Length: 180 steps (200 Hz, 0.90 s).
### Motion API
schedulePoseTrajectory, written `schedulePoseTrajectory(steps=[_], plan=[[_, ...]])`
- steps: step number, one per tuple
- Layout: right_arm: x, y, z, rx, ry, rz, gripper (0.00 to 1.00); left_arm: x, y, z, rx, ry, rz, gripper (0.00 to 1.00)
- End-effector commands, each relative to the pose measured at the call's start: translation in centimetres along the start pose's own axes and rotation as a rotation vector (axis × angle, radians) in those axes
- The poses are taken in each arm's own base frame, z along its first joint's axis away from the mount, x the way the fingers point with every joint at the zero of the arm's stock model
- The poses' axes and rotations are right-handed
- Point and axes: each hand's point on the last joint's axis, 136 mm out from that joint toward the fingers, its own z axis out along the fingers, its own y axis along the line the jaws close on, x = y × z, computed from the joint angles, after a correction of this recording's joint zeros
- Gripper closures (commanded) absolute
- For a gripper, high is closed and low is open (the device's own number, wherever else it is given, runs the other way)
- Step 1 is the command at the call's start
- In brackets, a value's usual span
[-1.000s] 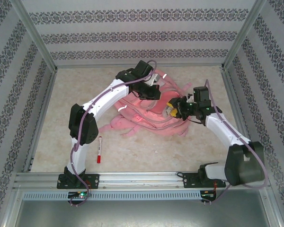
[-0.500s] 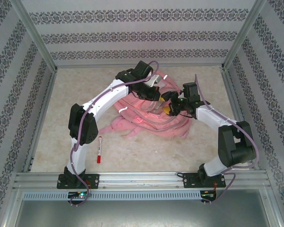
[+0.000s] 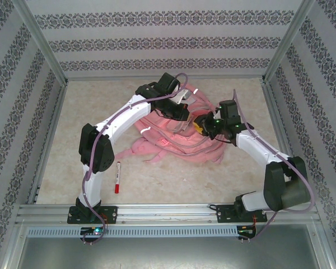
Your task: Pack the student bag
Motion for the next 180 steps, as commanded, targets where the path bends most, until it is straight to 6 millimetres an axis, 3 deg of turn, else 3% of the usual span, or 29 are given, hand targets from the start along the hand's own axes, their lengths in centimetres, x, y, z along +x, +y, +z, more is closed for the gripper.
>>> schedulePoseTrajectory(steps=[1, 48, 79, 112, 131, 145, 180], plan=[[-0.6, -1.0, 1.4, 0.046, -0.053, 0.025, 0.79, -1.7, -3.4, -3.0, 0.094, -0.093, 0.093, 1.0], [0.0, -1.1, 4.6, 0.08, -0.08, 0.053, 0.85, -1.8, -3.5, -2.9, 0.101, -0.1, 0.094, 1.0], [-1.9, -0.1, 6.6, -0.004, -0.127, 0.094, 0.92, -1.7, -3.5, -2.6, 0.117, -0.099, 0.08, 1.0], [-3.2, 1.4, 7.7, -0.056, -0.157, 0.106, 0.93, -1.2, -2.8, -2.4, 0.096, -0.1, 0.085, 1.0], [-3.5, 1.2, 7.5, -0.056, -0.183, 0.134, 0.91, -1.3, -1.7, -2.2, 0.066, -0.115, 0.082, 1.0], [-3.5, 0.5, 6.8, -0.036, -0.198, 0.149, 0.82, -1.8, -0.4, -2.1, 0.052, -0.135, 0.046, 1.0], [-3.2, -1.4, 2.9, 0.031, -0.223, 0.145, 0.73, -2.7, 3.9, -2.0, -0.047, -0.186, 0.032, 1.0]])
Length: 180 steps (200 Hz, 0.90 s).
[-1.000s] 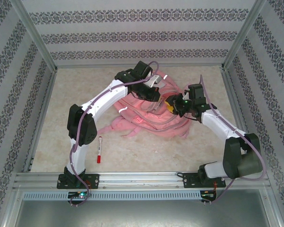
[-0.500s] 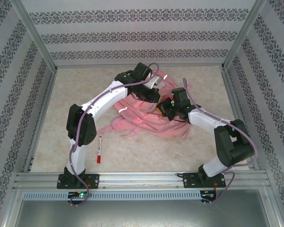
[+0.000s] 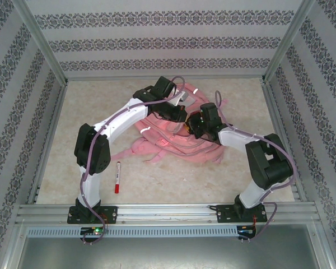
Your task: Pack the student bag
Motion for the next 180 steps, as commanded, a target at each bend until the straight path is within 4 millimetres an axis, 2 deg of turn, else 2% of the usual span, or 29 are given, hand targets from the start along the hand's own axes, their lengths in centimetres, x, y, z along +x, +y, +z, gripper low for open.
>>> schedulePoseTrajectory(steps=[1, 29, 35, 46, 55, 80, 104, 116, 135, 161, 180], plan=[[-1.5, -0.1, -3.4, 0.01, -0.076, -0.008, 0.73, -2.9, 2.0, -2.3, -0.062, -0.134, 0.042, 1.0], [-1.1, -0.9, -6.9, 0.026, -0.086, -0.075, 0.7, -2.9, 3.8, -1.8, -0.089, -0.129, 0.111, 1.0], [-0.9, -1.2, -7.7, 0.033, -0.087, -0.099, 0.69, -2.8, 3.9, -1.6, -0.083, -0.122, 0.133, 0.92], [-0.5, -1.5, -9.0, 0.043, -0.089, -0.172, 0.66, -2.6, 4.0, -1.4, -0.075, -0.11, 0.156, 0.69], [-0.1, -1.7, -10.0, 0.061, -0.095, -0.258, 0.64, -2.4, 3.6, -1.4, -0.031, -0.102, 0.153, 0.62], [1.3, -1.2, -12.3, 0.094, -0.107, -0.546, 0.59, -1.6, 3.1, -3.2, 0.028, -0.104, 0.062, 0.57], [4.2, 0.5, -12.8, 0.045, -0.056, -0.837, 0.54, 0.4, 3.6, -6.5, 0.036, -0.119, -0.065, 0.55], [5.4, 1.3, -12.7, 0.014, -0.023, -0.939, 0.53, 2.4, 3.8, -8.2, 0.04, -0.106, -0.105, 0.55], [6.2, 2.7, -13.0, 0.003, -0.033, -1.052, 0.53, 6.8, 4.6, -10.3, -0.031, -0.06, -0.189, 0.54], [7.6, 5.1, -13.1, -0.048, -0.03, -1.151, 0.53, 14.2, 7.9, -11.6, -0.207, -0.001, -0.484, 0.55], [8.3, 6.2, -12.7, -0.065, -0.006, -1.191, 0.52, 19.1, 10.8, -12.9, -0.363, 0.04, -0.614, 0.55]])
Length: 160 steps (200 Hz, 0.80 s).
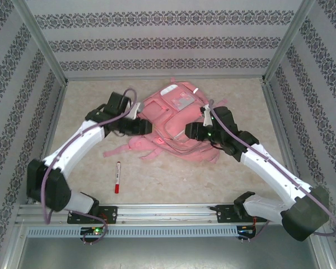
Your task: Pack the student bag
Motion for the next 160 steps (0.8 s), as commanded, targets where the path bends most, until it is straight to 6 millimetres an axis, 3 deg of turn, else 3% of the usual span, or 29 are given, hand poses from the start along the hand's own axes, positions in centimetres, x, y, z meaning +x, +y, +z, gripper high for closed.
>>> schedulePoseTrajectory(steps=[1, 18, 55, 106, 142, 160], plan=[[-1.5, 1.5, 0.2, -0.016, -0.011, -0.133, 0.52, 5.8, 7.3, -0.5, -0.273, 0.1, -0.286, 0.55], [-2.2, 2.0, 0.5, -0.022, -0.018, -0.146, 0.52, 7.9, 10.5, -1.4, -0.426, 0.108, -0.332, 0.55], [-2.7, 3.3, 1.6, -0.052, -0.003, -0.155, 0.52, 9.8, 13.7, -0.6, -0.544, 0.12, -0.391, 0.52], [-2.1, 3.7, 2.0, -0.05, 0.007, -0.149, 0.52, 13.1, 16.5, -0.4, -0.649, 0.154, -0.456, 0.51], [-1.8, 3.9, 2.4, -0.068, 0.008, -0.11, 0.52, 14.6, 18.1, 1.8, -0.673, 0.202, -0.469, 0.51], [-1.8, 4.2, 2.4, -0.079, 0.012, -0.091, 0.52, 15.1, 18.3, 3.0, -0.661, 0.215, -0.476, 0.59]])
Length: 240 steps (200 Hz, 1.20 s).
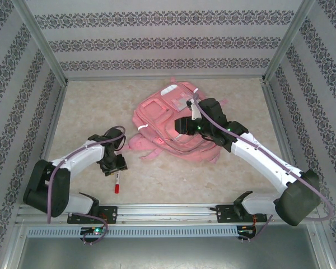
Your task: Pack the student bag
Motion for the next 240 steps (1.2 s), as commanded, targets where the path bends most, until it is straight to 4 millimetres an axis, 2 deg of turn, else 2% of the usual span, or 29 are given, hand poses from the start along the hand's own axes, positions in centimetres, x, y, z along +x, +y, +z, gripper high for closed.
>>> schedulePoseTrajectory(steps=[1, 22, 35, 46, 68, 88, 110, 126, 147, 176, 205, 220, 240], plan=[[-0.5, 1.0, 0.1, -0.033, -0.023, 0.025, 0.52, -0.2, -0.3, 1.6, -0.007, -0.006, -0.017, 0.6], [-0.3, 1.1, 0.3, -0.049, -0.023, 0.065, 0.51, -0.2, -0.4, 2.4, -0.008, 0.002, 0.0, 0.67], [-0.1, 1.1, 0.7, -0.061, -0.02, 0.102, 0.46, -0.1, -0.1, 2.7, -0.028, 0.012, 0.015, 0.7], [0.2, 1.0, 1.0, -0.067, -0.014, 0.138, 0.44, 0.1, 0.0, 2.9, -0.037, 0.025, 0.015, 0.77], [0.7, 1.2, 1.5, -0.091, 0.0, 0.188, 0.43, 0.4, -1.1, 2.3, 0.026, 0.039, 0.0, 0.86], [1.4, 1.7, 2.1, -0.127, 0.028, 0.205, 0.42, -0.3, -2.8, -0.2, 0.102, 0.008, 0.002, 0.86], [3.1, 2.9, 3.7, -0.224, 0.118, 0.158, 0.38, -1.4, -5.6, -4.3, 0.23, -0.047, 0.031, 0.87], [5.0, 5.2, 4.5, -0.373, 0.254, 0.121, 0.36, -1.8, -8.1, -7.2, 0.343, -0.054, 0.064, 0.87], [7.0, 7.6, 5.5, -0.46, 0.352, 0.08, 0.27, -2.6, -10.5, -10.2, 0.47, -0.089, 0.031, 0.88], [8.7, 9.7, 6.3, -0.569, 0.384, 0.093, 0.26, -3.3, -13.9, -12.4, 0.688, -0.1, -0.036, 0.91], [9.6, 11.3, 6.8, -0.624, 0.447, 0.118, 0.27, -3.3, -15.8, -13.8, 0.761, -0.124, -0.004, 0.93], [10.1, 11.4, 7.4, -0.618, 0.466, 0.131, 0.3, -3.3, -16.2, -14.0, 0.785, -0.124, -0.005, 0.93], [10.5, 10.3, 8.5, -0.583, 0.479, 0.162, 0.38, -3.2, -16.7, -14.4, 0.824, -0.121, -0.018, 0.93]])
